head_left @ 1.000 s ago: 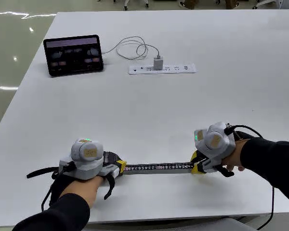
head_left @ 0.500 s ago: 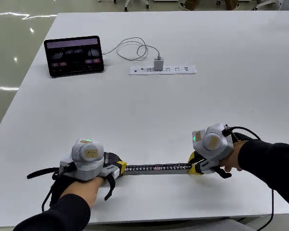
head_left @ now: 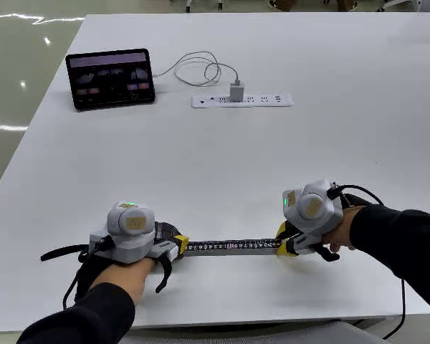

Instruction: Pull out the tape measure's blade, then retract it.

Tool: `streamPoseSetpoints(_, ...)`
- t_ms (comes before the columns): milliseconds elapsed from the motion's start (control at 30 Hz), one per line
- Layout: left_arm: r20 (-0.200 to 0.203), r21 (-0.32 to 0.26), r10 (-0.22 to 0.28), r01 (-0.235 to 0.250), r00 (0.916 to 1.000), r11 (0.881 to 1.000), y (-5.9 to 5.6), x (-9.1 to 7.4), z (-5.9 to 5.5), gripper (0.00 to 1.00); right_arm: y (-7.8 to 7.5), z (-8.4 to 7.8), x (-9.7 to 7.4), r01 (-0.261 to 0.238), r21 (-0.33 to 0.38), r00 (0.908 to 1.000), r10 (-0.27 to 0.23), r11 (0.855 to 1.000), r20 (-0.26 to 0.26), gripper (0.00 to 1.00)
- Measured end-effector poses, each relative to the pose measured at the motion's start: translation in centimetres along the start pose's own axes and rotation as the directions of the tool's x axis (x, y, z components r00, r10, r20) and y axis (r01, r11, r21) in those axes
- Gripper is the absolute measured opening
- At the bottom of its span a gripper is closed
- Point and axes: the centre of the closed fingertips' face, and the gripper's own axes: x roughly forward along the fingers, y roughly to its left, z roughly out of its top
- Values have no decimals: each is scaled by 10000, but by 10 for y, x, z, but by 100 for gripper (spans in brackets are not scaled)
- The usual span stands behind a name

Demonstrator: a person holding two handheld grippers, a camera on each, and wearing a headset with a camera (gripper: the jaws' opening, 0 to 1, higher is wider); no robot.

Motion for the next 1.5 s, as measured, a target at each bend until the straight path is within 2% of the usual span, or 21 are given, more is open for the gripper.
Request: streamPoseSetpoints(1500,29,-49,-11,11,10000,10000,0,0,0,59,3,21,11,-38,-78,9994,41,10000,356,11)
